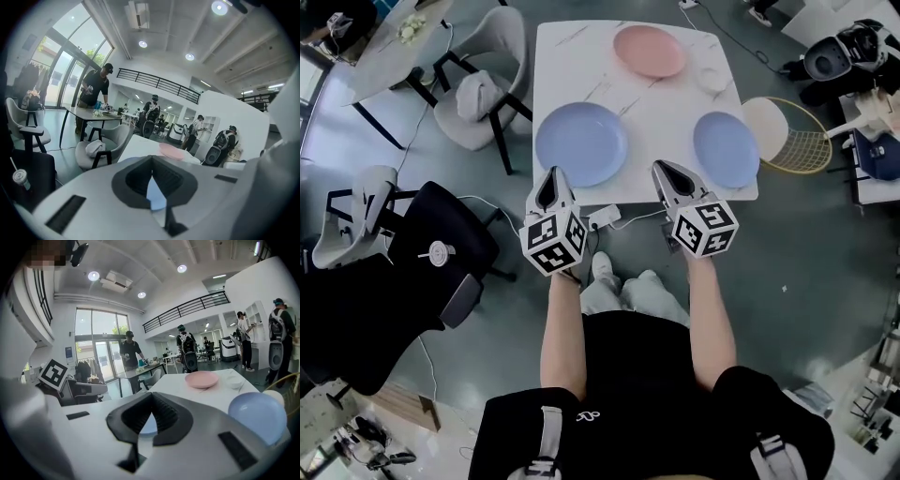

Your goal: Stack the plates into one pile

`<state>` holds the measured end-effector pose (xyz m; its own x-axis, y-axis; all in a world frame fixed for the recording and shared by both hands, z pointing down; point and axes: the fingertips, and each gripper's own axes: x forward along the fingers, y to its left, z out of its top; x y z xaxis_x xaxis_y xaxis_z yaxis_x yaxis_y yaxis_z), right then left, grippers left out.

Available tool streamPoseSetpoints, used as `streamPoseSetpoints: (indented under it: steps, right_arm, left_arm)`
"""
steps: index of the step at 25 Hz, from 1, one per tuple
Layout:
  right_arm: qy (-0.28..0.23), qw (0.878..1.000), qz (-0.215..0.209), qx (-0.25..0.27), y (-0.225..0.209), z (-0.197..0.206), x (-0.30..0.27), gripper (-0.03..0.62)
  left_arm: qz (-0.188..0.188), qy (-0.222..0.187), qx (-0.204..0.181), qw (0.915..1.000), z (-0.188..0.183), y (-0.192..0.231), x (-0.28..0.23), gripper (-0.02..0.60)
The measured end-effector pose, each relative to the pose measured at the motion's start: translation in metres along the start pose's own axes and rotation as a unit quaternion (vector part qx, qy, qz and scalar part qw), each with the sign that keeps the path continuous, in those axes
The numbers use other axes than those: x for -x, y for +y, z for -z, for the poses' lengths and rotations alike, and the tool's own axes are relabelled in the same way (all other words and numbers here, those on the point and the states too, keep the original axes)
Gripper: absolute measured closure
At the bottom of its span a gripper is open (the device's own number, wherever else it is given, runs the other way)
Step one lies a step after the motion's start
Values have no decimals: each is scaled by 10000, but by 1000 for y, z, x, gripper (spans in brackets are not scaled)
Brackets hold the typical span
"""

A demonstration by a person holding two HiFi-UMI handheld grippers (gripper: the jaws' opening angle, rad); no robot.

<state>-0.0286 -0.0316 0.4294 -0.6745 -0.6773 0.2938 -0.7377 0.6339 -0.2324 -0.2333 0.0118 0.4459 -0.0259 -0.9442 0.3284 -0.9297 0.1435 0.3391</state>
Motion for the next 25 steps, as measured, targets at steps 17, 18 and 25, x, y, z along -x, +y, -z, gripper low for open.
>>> streamPoseSetpoints:
  steps: [17, 18, 25]
  right_arm:
    - [564, 9960, -694, 27, -13, 4, -96, 586]
    - [627, 9957, -688, 5, -17, 7, -102, 586]
    - [1031, 9922, -684, 145, -44, 21, -141, 586]
  left_arm:
    - [-806, 162, 343, 9960, 7, 53, -35, 566]
    - [-868, 215, 357, 9954, 12, 56, -38, 566]
    - [-1320, 489, 648, 9879, 34, 83, -58, 566]
